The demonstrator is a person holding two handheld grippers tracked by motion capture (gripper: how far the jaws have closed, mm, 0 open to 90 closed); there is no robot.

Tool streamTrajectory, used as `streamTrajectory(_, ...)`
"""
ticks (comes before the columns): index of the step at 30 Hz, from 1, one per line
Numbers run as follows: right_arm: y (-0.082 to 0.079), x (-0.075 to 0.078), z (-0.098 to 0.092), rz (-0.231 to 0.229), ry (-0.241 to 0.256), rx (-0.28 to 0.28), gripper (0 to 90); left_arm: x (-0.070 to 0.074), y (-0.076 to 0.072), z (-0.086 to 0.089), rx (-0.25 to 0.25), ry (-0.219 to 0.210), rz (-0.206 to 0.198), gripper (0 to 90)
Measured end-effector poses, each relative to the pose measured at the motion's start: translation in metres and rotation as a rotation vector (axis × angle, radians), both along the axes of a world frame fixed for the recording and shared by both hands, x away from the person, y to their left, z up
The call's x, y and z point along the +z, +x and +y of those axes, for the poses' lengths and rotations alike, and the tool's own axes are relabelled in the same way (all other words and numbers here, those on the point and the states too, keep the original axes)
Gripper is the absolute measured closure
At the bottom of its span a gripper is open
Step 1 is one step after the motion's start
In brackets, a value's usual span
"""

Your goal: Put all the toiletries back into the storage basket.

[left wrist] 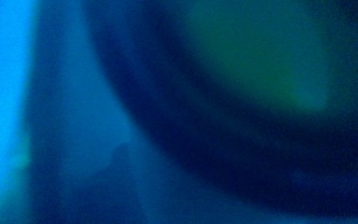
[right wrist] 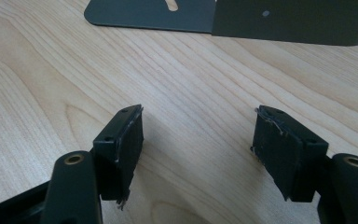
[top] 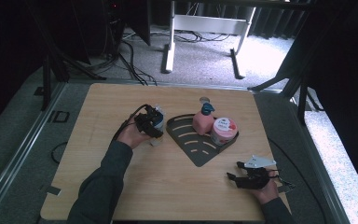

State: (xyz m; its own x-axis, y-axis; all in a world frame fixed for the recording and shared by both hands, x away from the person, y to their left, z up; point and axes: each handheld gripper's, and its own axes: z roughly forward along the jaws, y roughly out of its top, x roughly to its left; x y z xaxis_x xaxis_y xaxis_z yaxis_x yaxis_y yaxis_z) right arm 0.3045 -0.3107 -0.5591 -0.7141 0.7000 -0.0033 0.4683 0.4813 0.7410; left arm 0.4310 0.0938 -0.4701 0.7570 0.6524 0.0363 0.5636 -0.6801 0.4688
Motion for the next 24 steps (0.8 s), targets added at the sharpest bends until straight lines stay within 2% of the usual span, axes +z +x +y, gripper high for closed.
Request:
streamTrajectory(9,0.0,0.0,0.0,0.0,0.0,0.0,33.0,0.001,0.0,-0.002,0.008,0.013,-0.011,54.9)
streamTrajectory(15,0.0,0.0,0.0,0.0,0.0,0.0,33.0,0.007,-0.001,0.0,0.017,-0.009,-0.017,54.9)
streamTrajectory(24,0.0,0.0,0.0,0.0,0.0,0.0,33.0,0.014,-0.002,0.0,0.018,-0.019,-0.03,54.9)
